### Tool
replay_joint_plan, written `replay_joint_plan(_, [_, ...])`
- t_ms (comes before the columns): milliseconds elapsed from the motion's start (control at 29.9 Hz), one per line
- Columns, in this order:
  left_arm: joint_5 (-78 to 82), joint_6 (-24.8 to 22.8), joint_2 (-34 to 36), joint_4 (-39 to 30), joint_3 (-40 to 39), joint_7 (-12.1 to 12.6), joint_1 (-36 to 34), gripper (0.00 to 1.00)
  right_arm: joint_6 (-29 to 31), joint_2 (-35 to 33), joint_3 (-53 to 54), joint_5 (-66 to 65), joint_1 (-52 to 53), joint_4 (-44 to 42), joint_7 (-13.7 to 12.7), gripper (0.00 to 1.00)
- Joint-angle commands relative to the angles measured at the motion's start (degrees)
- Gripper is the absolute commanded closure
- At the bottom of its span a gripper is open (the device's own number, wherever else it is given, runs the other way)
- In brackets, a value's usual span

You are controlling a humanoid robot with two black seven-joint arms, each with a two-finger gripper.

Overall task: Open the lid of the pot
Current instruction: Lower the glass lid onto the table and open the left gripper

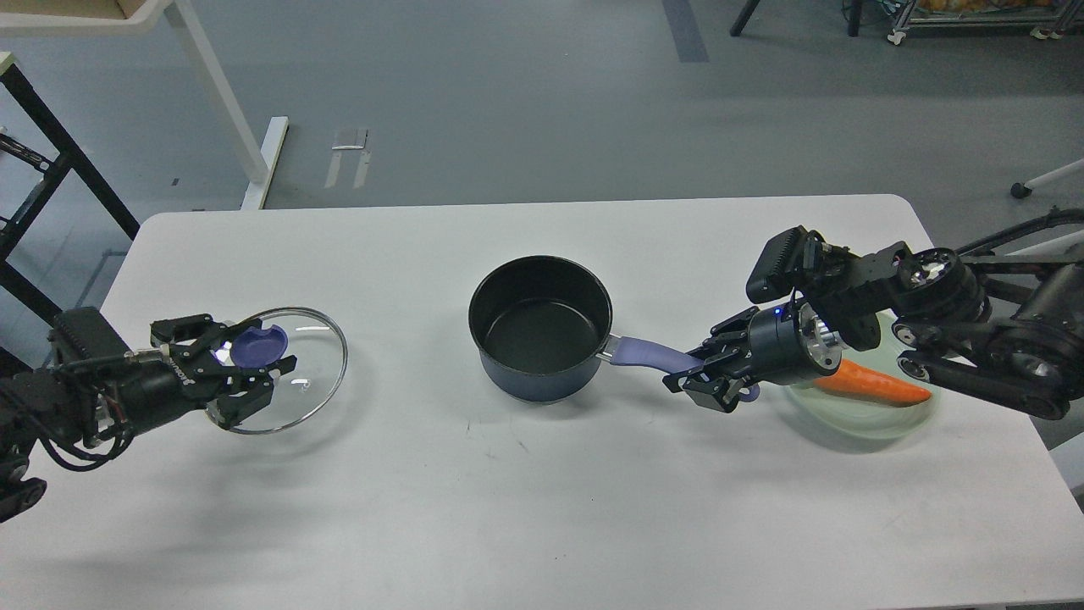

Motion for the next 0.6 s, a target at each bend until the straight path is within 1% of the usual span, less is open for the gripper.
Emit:
replay_joint_plan(0, [-0.1, 0.0, -0.6, 0.9, 0.0, 0.0, 0.6, 0.58, 0.0, 0.2, 0.0, 0.0, -0.1, 0.0, 0.0, 0.66])
replay_joint_plan(134, [-0.1, 0.0, -2.2, 2.7, -0.1, 0.0, 1.6, 0.55, 0.0, 0.2, 0.0, 0.0, -0.3, 0.0, 0.0, 0.66])
replay_joint_plan(268, [0.0, 0.0, -2.3, 2.8, -0.1, 0.0, 1.6, 0.50, 0.0, 0.2, 0.0, 0.0, -0.3, 0.0, 0.0, 0.66])
replay_joint_plan(368, [-0.1, 0.0, -2.3, 2.8, -0.1, 0.0, 1.6, 0.42, 0.0, 0.2, 0.0, 0.0, -0.3, 0.0, 0.0, 0.66])
replay_joint_plan(569, [-0.1, 0.0, -2.3, 2.8, -0.1, 0.0, 2.4, 0.29, 0.0, 0.3, 0.0, 0.0, -0.3, 0.0, 0.0, 0.66])
